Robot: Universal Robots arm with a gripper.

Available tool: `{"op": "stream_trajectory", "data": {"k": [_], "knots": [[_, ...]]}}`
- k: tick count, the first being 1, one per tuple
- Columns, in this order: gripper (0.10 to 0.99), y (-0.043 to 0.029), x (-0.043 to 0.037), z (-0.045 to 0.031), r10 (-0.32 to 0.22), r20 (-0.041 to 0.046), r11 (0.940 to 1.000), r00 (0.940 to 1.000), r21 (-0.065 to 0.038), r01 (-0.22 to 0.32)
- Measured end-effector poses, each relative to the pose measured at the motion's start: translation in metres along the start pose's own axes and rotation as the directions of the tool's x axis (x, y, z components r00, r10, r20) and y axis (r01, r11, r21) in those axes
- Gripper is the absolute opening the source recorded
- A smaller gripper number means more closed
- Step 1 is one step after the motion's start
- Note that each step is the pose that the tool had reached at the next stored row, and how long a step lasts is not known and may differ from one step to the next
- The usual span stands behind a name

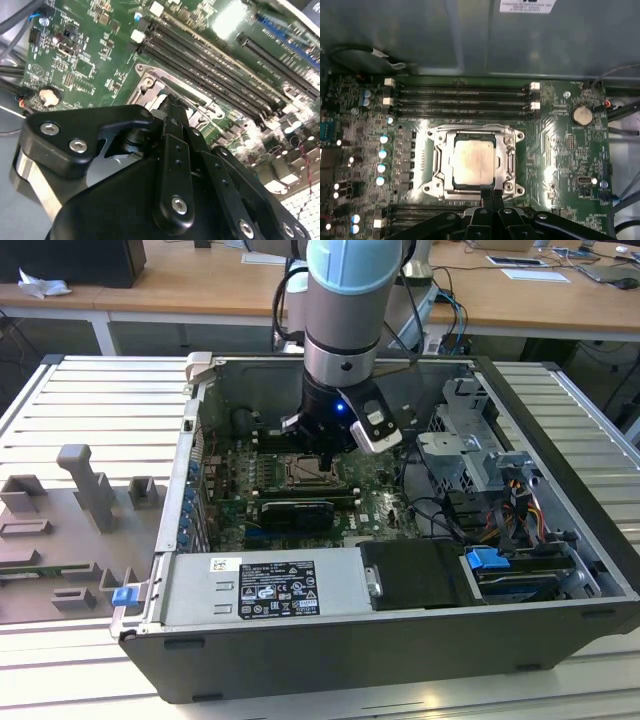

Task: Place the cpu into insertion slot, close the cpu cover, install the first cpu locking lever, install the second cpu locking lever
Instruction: 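Install the second cpu locking lever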

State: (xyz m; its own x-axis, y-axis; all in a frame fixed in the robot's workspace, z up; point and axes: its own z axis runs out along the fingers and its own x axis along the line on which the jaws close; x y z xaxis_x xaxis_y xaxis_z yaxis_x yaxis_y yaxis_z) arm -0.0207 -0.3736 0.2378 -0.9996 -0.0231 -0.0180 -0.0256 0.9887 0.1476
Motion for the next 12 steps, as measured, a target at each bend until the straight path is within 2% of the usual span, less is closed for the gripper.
{"op": "stream_trajectory", "data": {"k": [4, 8, 10, 12], "knots": [[0.106, -0.0072, 0.0033, -0.0009, -0.003, -0.0004, 1.0, 1.0, 0.0, 0.003], [0.106, -0.0101, 0.0137, -0.0006, -0.004, -0.0006, 1.0, 1.0, 0.0, 0.004], [0.106, -0.011, 0.0305, 0.0019, -0.005, -0.0006, 1.0, 1.0, -0.001, 0.005], [0.106, -0.0118, 0.0392, 0.0078, -0.008, -0.0011, 1.0, 1.0, -0.001, 0.008]]}}
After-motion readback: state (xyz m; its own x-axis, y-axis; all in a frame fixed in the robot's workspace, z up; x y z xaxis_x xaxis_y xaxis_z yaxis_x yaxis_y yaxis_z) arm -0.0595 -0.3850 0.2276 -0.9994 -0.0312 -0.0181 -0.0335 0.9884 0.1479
